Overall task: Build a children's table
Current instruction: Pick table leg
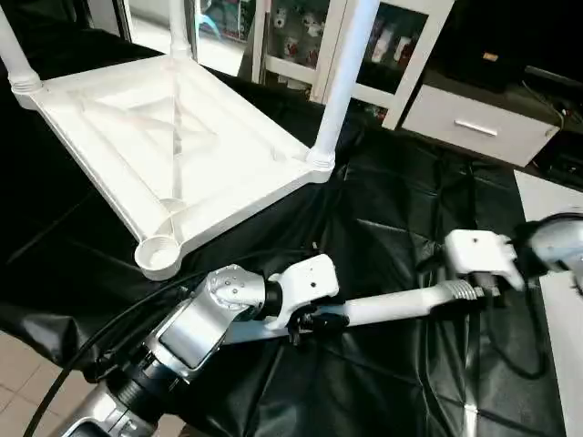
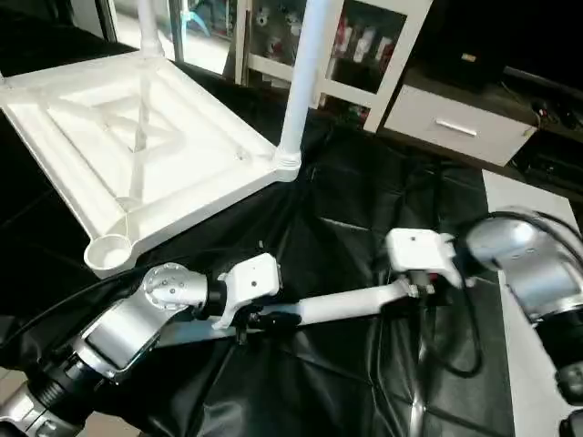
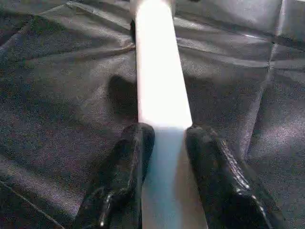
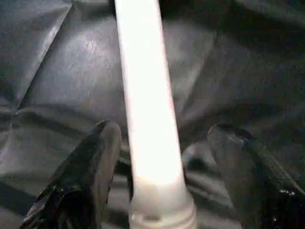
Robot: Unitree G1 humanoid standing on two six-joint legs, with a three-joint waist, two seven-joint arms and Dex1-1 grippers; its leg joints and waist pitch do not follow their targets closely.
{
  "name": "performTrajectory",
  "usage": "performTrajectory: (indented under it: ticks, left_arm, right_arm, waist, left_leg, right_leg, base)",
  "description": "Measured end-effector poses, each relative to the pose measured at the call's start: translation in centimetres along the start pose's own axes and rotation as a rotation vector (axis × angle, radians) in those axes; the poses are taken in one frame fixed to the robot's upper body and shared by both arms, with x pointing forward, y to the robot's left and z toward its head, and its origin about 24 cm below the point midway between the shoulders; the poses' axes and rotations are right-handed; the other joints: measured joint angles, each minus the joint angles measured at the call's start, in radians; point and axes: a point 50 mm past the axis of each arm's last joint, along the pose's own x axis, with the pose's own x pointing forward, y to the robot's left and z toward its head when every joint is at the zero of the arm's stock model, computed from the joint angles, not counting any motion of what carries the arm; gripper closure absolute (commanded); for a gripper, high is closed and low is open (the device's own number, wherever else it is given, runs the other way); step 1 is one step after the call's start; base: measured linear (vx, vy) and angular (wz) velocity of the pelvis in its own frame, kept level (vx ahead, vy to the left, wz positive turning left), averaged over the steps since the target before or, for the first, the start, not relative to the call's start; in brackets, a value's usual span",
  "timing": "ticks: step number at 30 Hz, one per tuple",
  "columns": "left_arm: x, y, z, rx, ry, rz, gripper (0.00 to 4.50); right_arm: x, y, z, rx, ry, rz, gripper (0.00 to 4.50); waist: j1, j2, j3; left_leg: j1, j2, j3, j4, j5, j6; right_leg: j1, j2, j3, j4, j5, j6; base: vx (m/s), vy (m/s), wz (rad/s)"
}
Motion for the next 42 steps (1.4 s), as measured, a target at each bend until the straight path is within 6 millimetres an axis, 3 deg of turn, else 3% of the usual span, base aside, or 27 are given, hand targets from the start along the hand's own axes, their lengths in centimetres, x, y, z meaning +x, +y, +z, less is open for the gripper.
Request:
performTrajectory:
  ticks: [11,19,27,42]
  left_arm:
    - [0.4,0.2,0.1,0.009,0.000,-0.004,2.78]
    - [0.4,0.2,0.0,0.015,0.002,-0.012,2.78]
    - [0.4,0.4,0.1,0.017,0.007,-0.011,2.78]
    - [-0.4,1.3,0.3,0.022,-0.026,0.032,2.78]
  right_arm:
    - [2.5,0.6,-0.9,-0.066,0.163,0.090,1.24]
    - [4.3,0.9,-1.8,-0.056,0.210,0.112,2.01]
    - [4.5,0.4,-1.9,-0.062,0.222,0.097,2.56]
    - [4.6,0.2,-2.5,-0.043,0.232,0.093,2.61]
  waist:
    - [0.001,-0.002,-0.001]
    - [0.001,-0.005,-0.003]
    - [0.001,-0.006,-0.004]
    - [0.003,-0.008,-0.006]
  left_leg:
    - [0.000,0.000,0.000,0.000,0.000,0.000]
    - [0.000,0.000,0.000,0.000,0.000,0.000]
    - [0.000,0.001,0.000,0.002,0.000,-0.001]
    - [0.001,0.004,0.000,0.011,0.002,-0.002]
  right_leg:
    - [0.000,0.000,0.000,0.000,0.000,0.000]
    - [0.000,0.000,-0.001,0.000,0.000,0.000]
    - [0.000,0.000,-0.001,0.004,0.000,0.000]
    - [0.000,0.000,-0.002,0.013,0.000,0.000]
  base:
    - [0.000,0.000,0.00]
    - [0.000,0.000,0.00]
    - [0.000,0.000,0.00]
    - [0.000,0.000,0.00]
